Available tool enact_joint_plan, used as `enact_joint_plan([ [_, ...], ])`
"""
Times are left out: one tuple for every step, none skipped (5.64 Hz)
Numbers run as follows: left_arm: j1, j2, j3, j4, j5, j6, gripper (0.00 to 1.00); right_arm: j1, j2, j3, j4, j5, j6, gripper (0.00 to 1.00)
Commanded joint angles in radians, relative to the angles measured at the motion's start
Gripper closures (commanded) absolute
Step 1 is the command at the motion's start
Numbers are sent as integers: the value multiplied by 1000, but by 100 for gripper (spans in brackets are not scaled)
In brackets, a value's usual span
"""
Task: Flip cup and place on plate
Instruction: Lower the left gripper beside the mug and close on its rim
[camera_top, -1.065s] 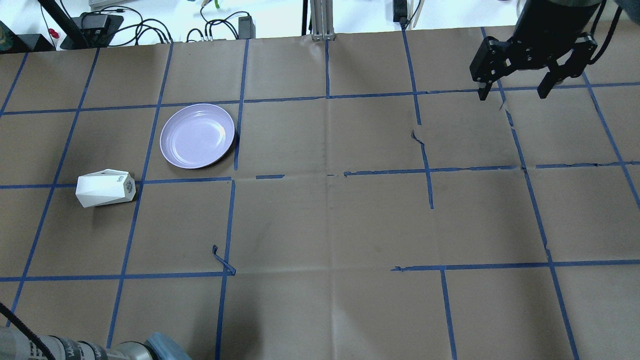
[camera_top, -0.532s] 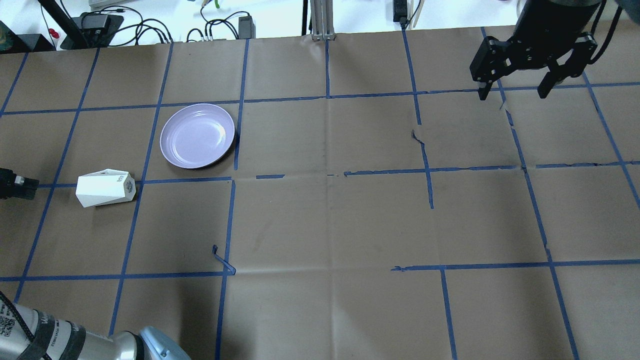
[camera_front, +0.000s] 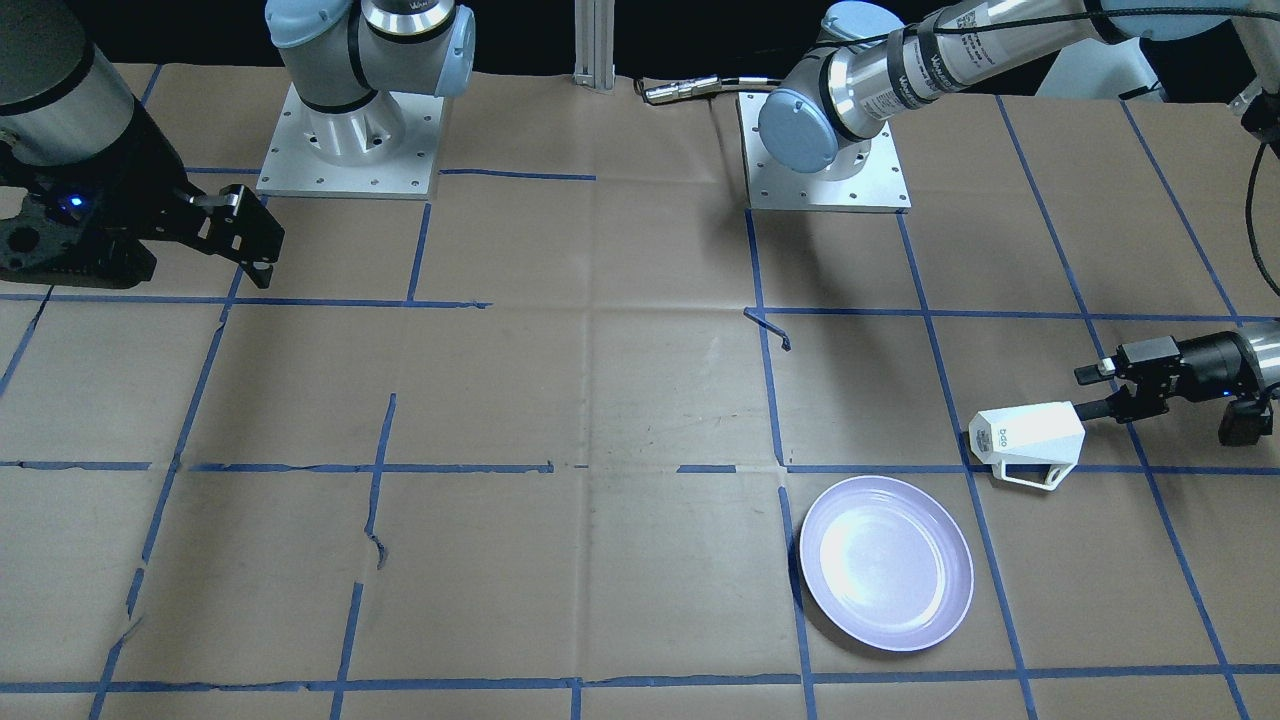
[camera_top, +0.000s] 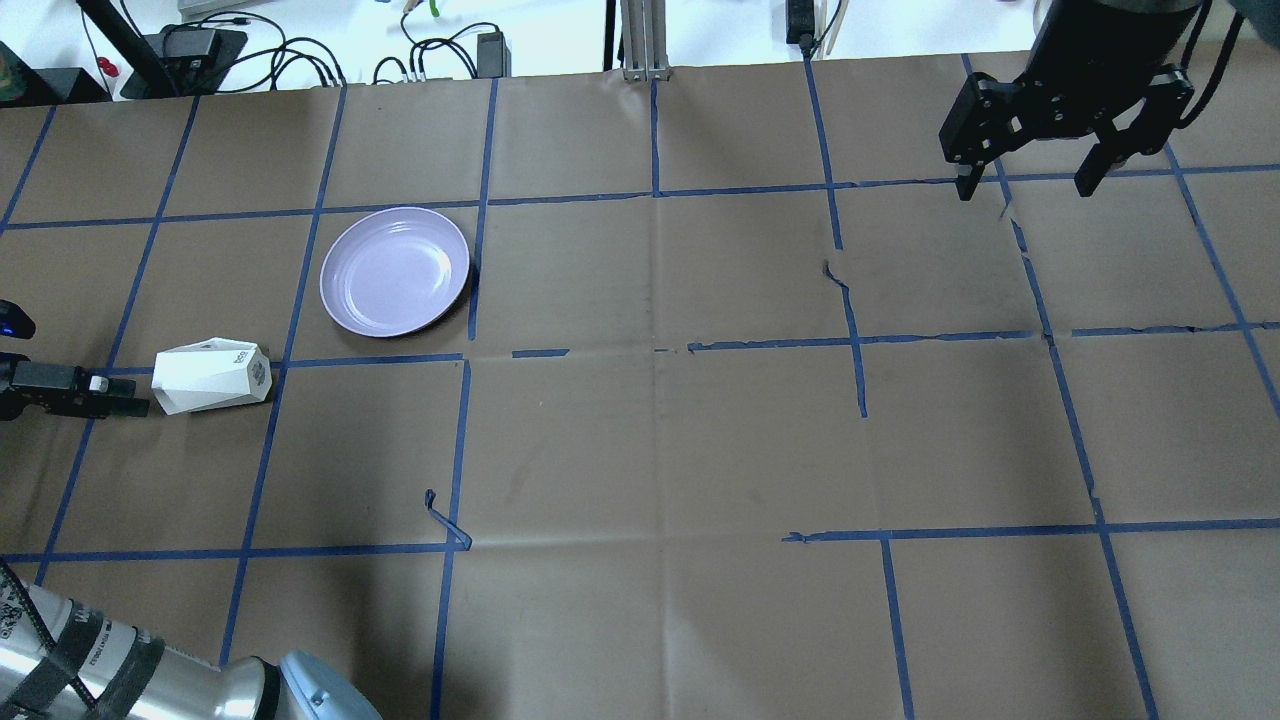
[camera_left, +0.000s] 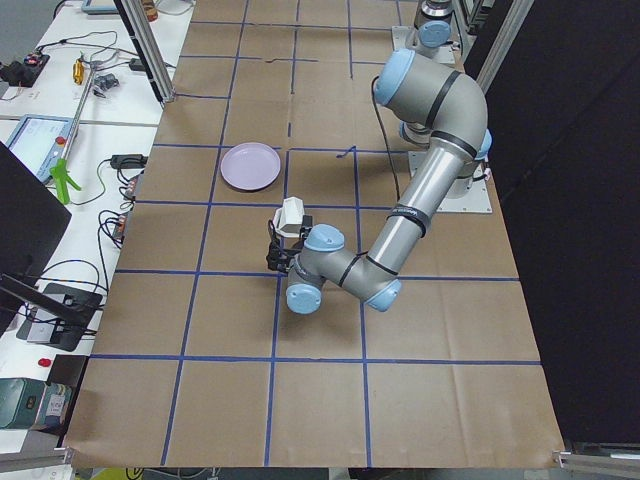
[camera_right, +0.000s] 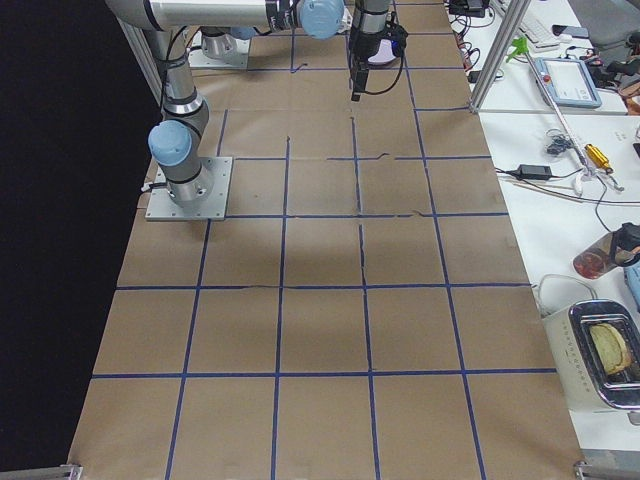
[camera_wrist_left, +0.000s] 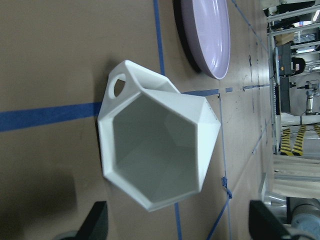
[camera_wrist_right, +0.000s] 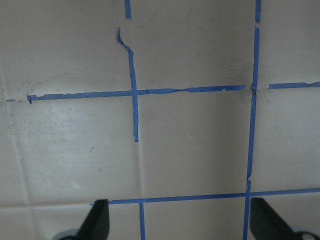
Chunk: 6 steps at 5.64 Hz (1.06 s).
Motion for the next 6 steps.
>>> enact_joint_plan([
  [-4,-18,0,-94,-62,52,3,0,0,0,0,0,0,0],
  [-5,-20,0,-133,-93,56,3,0,0,0,0,0,0,0],
  [-5,-28,0,-147,-136,88,3,0,0,0,0,0,0,0],
  [-7,-35,0,-148,-160,93,3,0,0,0,0,0,0,0],
  [-7,-35,0,-148,-161,93,7,0,0,0,0,0,0,0],
  [-8,-35,0,-150,-159,111,29,0,0,0,0,0,0,0],
])
